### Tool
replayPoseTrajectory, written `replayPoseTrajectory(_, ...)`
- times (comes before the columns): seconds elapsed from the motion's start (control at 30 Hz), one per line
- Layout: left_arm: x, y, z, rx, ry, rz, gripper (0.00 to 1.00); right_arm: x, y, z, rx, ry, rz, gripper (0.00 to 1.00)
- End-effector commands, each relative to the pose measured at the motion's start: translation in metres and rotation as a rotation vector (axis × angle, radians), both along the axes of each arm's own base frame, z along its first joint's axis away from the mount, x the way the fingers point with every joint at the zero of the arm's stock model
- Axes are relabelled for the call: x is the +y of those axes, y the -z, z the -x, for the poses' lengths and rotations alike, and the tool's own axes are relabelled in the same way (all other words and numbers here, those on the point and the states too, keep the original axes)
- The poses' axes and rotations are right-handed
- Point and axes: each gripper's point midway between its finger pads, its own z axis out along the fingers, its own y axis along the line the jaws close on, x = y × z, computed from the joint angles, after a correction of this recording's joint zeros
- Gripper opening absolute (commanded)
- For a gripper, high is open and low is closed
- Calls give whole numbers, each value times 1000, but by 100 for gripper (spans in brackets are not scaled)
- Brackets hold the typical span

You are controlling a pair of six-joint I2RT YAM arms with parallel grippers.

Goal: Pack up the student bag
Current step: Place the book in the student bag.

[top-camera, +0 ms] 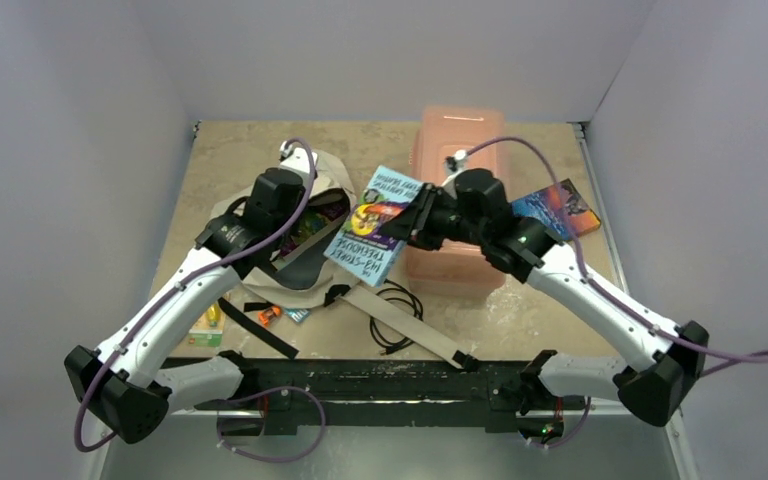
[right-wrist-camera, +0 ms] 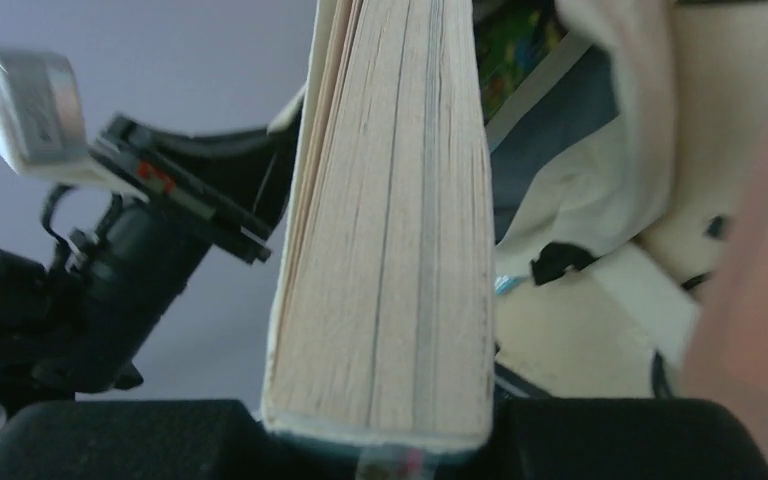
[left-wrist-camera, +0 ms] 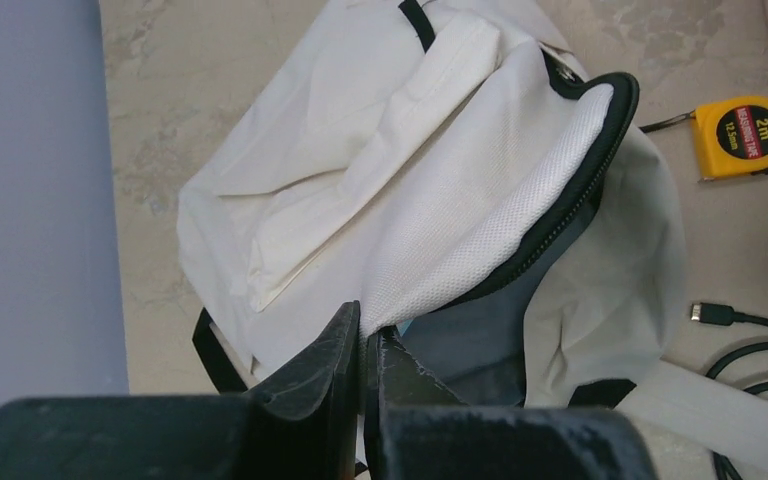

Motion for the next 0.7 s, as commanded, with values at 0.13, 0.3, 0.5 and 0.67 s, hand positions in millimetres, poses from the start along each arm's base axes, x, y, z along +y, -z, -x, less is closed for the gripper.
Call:
replayPoseTrajectory(0.13, -6, -52, -23, -140, -14, 75, 0, 109, 2, 40, 230, -218, -169, 0)
replayPoseTrajectory(0.3, -6, -56, -21, -151, 19, 56, 0, 144, 21, 17, 302, -188, -145, 0)
replayPoseTrajectory(0.5, -6, -60, -14, -145, 77, 29, 0, 169, 40, -32, 365, -59, -191, 0)
replayPoseTrajectory(0.67, 2, -68, -13, -169, 64, -4, 0, 160, 61, -62, 371, 68, -172, 0)
